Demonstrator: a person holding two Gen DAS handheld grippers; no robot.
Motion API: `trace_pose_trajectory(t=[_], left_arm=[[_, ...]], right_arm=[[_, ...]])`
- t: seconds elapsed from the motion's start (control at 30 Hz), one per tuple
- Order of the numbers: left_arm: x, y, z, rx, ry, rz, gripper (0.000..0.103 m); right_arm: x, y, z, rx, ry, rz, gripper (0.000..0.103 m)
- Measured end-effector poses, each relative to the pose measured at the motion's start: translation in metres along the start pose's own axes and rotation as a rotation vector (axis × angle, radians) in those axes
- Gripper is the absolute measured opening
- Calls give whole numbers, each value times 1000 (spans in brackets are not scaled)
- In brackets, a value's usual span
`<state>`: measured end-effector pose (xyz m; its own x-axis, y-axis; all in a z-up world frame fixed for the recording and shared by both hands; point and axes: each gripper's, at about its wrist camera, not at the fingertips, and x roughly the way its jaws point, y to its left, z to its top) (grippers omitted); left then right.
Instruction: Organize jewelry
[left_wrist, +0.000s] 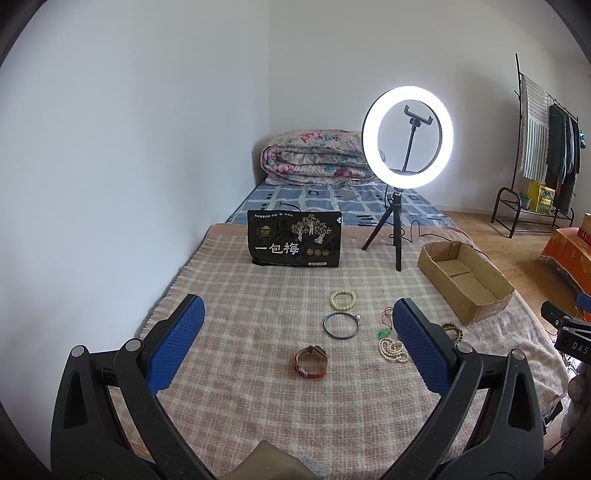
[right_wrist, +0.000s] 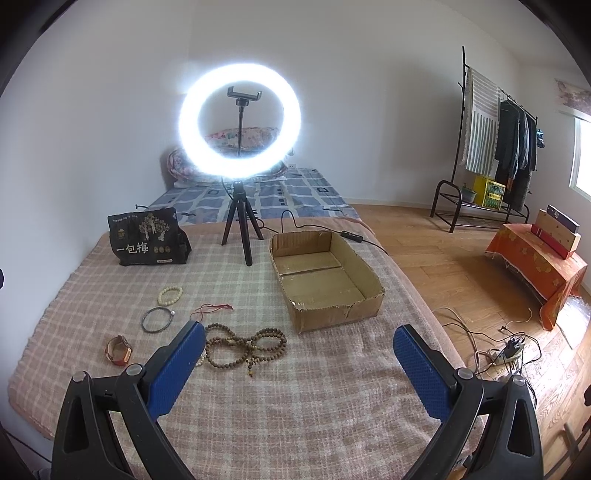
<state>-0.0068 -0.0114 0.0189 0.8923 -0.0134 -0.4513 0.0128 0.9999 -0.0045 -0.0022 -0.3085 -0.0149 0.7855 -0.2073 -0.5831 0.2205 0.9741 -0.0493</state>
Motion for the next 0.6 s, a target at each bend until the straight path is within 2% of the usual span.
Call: trace_pose_trajectory(t=[0.33, 0.6], left_arm=[[18, 5, -16, 4, 28, 16, 103], [37, 6, -12, 15, 65, 28, 103]], right_arm=[[16, 2, -1, -11, 35, 13, 103], [30, 1, -4, -19, 61, 29, 103]])
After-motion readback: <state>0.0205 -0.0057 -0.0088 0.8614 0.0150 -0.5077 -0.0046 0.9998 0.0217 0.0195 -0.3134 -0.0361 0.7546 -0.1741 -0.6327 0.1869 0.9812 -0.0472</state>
